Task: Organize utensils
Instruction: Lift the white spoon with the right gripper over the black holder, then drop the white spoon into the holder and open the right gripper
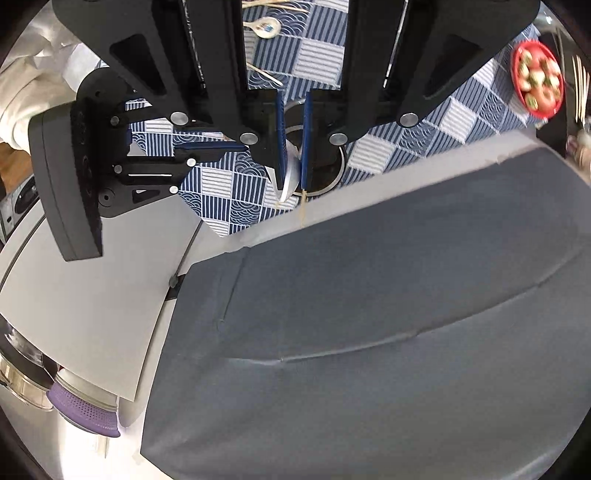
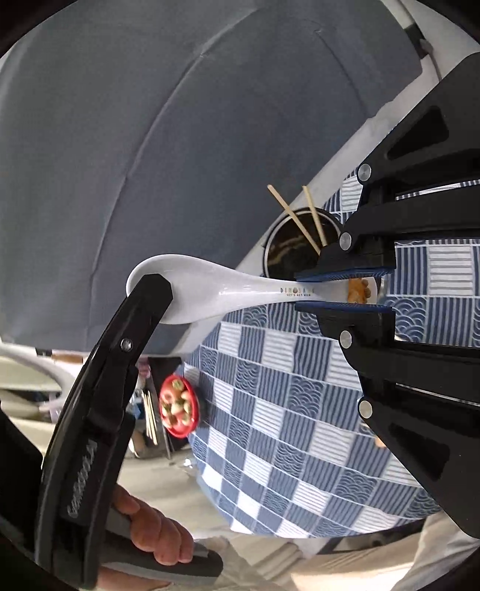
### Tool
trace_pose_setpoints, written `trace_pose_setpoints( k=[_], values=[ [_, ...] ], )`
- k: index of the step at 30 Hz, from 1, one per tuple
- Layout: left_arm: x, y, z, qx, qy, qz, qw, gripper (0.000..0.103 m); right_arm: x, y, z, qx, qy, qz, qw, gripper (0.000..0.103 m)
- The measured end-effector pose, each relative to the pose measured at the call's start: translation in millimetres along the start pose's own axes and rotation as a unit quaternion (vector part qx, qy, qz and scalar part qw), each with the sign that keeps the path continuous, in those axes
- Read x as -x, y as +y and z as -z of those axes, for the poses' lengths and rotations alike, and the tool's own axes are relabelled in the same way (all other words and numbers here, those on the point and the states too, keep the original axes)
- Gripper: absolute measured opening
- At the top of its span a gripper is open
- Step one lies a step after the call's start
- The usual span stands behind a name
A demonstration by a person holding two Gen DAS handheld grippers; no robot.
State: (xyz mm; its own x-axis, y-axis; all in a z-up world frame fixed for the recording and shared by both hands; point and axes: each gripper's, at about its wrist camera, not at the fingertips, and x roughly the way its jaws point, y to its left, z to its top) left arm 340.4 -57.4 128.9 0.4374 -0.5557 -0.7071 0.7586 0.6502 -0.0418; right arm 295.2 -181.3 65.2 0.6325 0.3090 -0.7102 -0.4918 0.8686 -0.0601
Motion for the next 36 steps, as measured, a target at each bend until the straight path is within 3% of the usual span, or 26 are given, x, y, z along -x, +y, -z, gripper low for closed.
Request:
trace_pose_setpoints(
  k=[14, 21, 33, 34, 35, 36],
  values=[
    [-56, 30, -9, -0.022, 0.024, 0.027, 0.9991, 0.009, -63, -23, -2, -0.043, 0.053, 0.005, 0.998, 0.01],
    [-58, 41, -9, -0.012, 0.014, 0.043, 0.9989, 0.009, -73, -25, -4, -0.048, 0.051, 0.014, 0.997, 0.01],
    [-61, 40, -11, -0.021, 0.023, 0.031, 0.999, 0.01, -83, -26, -6, -0.058, 0.046, 0.011, 0.997, 0.012],
    [-59, 40, -10, -0.018, 0.017, 0.03, 0.9992, 0.012, -82, -26, -4, -0.061, 0.045, 0.008, 0.997, 0.014],
    [-59, 40, -9, -0.014, 0.012, 0.031, 0.9994, 0.021, -80, -26, -2, -0.06, 0.044, 0.009, 0.997, 0.025],
    [-56, 41, -7, -0.007, 0.007, 0.03, 0.9995, 0.046, -77, -25, 1, -0.056, 0.042, 0.017, 0.997, 0.042]
  ],
)
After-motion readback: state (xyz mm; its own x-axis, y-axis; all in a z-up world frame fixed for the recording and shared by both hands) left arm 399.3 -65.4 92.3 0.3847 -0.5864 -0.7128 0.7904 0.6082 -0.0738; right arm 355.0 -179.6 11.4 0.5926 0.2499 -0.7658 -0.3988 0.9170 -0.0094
